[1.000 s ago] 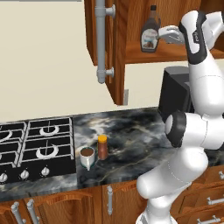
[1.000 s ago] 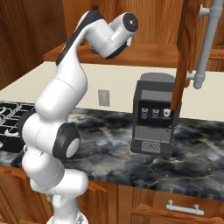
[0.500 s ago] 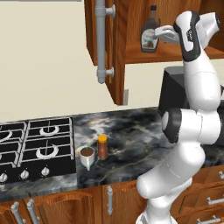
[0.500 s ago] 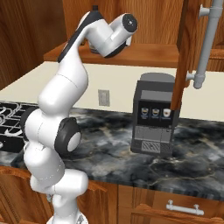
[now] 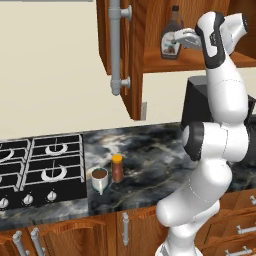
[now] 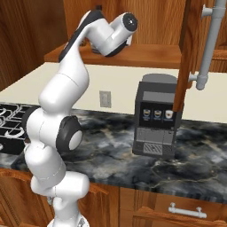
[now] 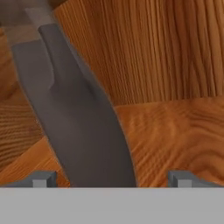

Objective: Pick the syrup bottle and honey bottle from the cabinet and place them next to the mug.

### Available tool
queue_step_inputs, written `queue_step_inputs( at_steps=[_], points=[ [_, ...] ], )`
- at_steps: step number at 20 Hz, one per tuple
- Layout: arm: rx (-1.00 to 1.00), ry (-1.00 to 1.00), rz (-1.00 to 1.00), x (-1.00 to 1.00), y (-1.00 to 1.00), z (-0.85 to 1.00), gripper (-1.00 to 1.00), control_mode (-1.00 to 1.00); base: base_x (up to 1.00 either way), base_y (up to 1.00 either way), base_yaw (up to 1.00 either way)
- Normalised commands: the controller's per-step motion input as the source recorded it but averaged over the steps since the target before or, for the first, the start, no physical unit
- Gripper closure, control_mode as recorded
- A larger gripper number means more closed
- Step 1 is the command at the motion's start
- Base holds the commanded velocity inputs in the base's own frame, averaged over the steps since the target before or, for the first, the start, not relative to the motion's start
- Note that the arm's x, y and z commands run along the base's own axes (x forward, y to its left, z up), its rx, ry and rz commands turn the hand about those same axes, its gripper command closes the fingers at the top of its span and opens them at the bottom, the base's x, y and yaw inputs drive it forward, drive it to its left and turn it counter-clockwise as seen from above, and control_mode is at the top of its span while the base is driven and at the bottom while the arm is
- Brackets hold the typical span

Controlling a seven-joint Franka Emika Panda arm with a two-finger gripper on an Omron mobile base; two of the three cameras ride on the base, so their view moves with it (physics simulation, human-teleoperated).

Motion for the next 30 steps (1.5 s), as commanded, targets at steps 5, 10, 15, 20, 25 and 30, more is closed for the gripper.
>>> queue_step_inputs(
  at_steps=[5,10,15,20,25,30],
  points=[
    [0.0,0.0,0.0,0.01,0.15,0.0,-1.0,-1.0,0.0,0.0,0.0],
    [0.0,0.0,0.0,0.0,0.1,0.0,-1.0,-1.0,0.0,0.0,0.0],
    [0.0,0.02,0.0,0.0,0.0,0.0,1.0,-1.0,0.0,0.0,0.0],
    [0.0,0.03,0.0,0.0,0.0,0.0,1.0,-1.0,0.0,0.0,0.0],
    [0.0,0.0,0.0,-0.03,0.01,0.0,1.0,-1.0,0.0,0.0,0.0],
    [0.0,-0.01,0.0,-0.51,0.08,0.0,1.0,-1.0,0.0,0.0,0.0]
  ],
)
